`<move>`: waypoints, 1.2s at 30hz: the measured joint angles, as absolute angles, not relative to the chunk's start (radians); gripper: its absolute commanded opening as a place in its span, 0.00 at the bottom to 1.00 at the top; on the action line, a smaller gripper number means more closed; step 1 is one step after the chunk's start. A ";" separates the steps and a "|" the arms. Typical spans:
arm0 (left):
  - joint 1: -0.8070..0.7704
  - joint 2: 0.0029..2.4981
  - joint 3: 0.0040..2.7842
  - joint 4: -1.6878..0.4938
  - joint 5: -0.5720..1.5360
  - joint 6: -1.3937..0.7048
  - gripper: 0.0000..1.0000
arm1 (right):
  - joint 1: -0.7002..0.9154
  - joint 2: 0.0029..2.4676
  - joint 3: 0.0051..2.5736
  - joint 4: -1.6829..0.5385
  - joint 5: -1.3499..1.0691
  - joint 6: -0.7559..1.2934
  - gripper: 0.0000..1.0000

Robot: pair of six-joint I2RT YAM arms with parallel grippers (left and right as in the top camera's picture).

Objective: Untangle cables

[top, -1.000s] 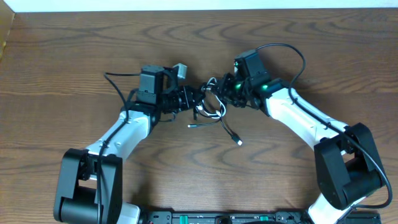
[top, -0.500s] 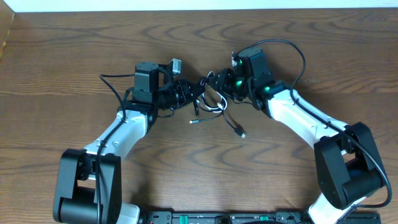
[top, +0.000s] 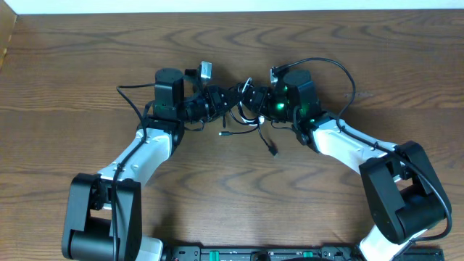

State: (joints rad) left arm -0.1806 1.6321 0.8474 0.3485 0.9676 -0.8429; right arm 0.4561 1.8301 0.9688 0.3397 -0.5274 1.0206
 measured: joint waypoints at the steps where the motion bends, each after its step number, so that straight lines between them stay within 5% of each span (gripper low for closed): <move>1: -0.181 1.632 0.847 0.348 0.968 -0.846 0.07 | 0.456 1.830 0.968 0.350 -0.525 1.024 0.46; 7: -0.173 1.631 0.847 0.376 0.979 -0.883 0.07 | 0.464 1.830 0.962 0.420 -0.483 1.037 0.54; 11: -0.172 1.631 0.847 0.376 0.990 -0.886 0.07 | 0.470 1.830 0.962 0.414 -0.466 1.032 0.25; 13: -0.176 1.631 0.847 0.376 1.001 -0.871 0.07 | 0.471 1.830 0.962 0.395 -0.461 1.012 0.22; 36: -0.267 1.631 0.847 0.339 1.013 -0.568 0.08 | 0.455 1.830 0.958 0.334 -0.509 0.727 0.18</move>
